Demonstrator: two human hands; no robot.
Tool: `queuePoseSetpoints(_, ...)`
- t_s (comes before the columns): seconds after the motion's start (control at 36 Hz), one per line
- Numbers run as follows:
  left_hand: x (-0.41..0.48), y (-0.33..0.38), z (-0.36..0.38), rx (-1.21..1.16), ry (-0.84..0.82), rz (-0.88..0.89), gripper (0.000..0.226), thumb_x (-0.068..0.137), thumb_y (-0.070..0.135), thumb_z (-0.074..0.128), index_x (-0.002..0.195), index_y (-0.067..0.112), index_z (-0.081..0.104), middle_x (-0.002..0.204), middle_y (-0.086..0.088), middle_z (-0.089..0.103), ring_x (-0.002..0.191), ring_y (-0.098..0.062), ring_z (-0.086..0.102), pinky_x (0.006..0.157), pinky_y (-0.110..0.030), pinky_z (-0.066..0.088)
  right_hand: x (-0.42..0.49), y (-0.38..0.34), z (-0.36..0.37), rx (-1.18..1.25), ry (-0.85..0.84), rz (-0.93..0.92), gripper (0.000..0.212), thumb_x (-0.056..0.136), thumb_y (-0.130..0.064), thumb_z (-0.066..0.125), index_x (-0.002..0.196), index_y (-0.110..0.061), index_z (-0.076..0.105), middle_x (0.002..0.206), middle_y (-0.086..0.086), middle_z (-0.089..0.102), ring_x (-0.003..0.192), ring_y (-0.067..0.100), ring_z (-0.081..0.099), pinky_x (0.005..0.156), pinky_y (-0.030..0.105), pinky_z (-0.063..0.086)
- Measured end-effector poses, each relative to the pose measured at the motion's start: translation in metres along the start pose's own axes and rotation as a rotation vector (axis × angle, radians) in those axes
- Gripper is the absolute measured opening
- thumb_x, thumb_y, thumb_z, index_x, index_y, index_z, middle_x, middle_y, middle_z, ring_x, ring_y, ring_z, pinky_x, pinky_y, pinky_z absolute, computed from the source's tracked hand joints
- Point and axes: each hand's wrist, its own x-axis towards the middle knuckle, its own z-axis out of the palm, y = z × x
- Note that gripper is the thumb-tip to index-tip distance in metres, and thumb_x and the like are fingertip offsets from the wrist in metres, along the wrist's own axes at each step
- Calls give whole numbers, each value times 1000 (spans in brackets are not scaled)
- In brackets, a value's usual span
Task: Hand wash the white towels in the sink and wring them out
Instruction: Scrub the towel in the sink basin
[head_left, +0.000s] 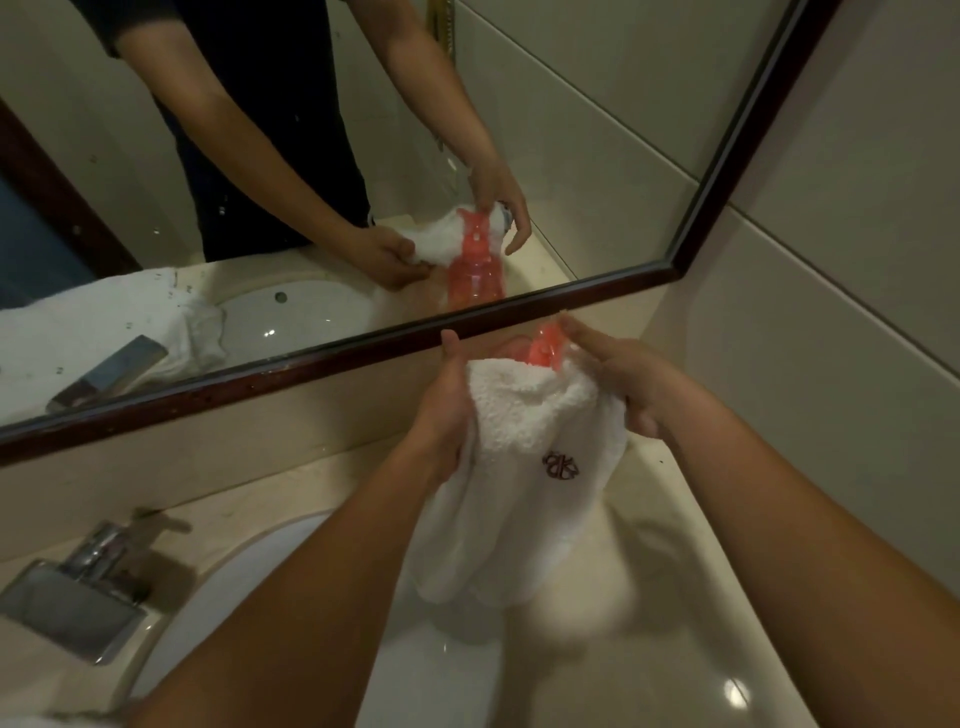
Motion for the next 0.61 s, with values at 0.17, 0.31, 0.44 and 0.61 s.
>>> queuePoseSetpoints(0.17,-6,-5,-12,82,84,-59,108,73,102,22,113,22,81,109,-6,81,111,-28,75,113,-49,49,-17,18,-15,286,-181,61,33,102,-32,67,115,-3,75,108,14,78,96,26,77,90,38,65)
queuePoseSetpoints(0.31,-24,-6,-9,217,154,9,82,99,80,17,85,24,76,88,3,77,93,-17,71,100,-37,51,-40,33,-14,324,-154,93,31,110,-21,53,124,1,71,114,17,79,96,26,80,90,40,63)
queuePoseSetpoints(0.44,-37,-14,-13,270,215,127,77,108,66,19,80,14,68,75,2,67,71,-9,60,66,-26,45,-68,47,1,344,-123,82,33,111,-26,52,119,-2,72,112,17,80,95,27,81,86,41,65)
queuePoseSetpoints(0.61,-66,-6,-35,311,281,279,78,107,65,11,142,18,61,138,-7,63,131,-22,57,118,-40,38,-78,44,53,337,-30,-87,39,110,-33,56,135,-6,67,122,13,78,115,25,76,108,39,54)
